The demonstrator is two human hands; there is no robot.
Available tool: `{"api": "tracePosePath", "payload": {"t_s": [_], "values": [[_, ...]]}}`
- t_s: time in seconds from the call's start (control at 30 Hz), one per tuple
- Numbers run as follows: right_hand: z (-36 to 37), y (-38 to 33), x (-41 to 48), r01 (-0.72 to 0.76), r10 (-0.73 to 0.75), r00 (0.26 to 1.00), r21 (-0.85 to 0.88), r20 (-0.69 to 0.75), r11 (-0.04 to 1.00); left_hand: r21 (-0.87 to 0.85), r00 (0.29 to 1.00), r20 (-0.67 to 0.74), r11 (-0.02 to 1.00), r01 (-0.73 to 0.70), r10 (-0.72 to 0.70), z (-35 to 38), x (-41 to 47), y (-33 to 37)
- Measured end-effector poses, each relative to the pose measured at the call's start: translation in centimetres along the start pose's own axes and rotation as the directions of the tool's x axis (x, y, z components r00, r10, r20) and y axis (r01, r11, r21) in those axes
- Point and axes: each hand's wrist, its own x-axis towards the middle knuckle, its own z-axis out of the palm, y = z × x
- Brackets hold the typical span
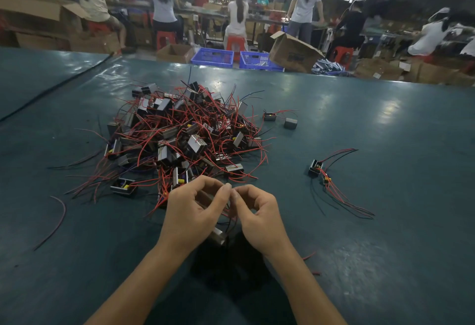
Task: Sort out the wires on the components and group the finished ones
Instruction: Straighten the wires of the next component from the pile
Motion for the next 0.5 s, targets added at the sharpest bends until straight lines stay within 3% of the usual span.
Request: {"api": "tracePosePath", "payload": {"t_s": [0.5], "values": [[-0.15, 0.04, -0.1, 0.004, -0.004, 1.0, 0.008, 0.025, 1.0, -0.056, 0.996, 0.056, 0.996, 0.075, -0.072, -0.6, 0.49, -0.02]]}}
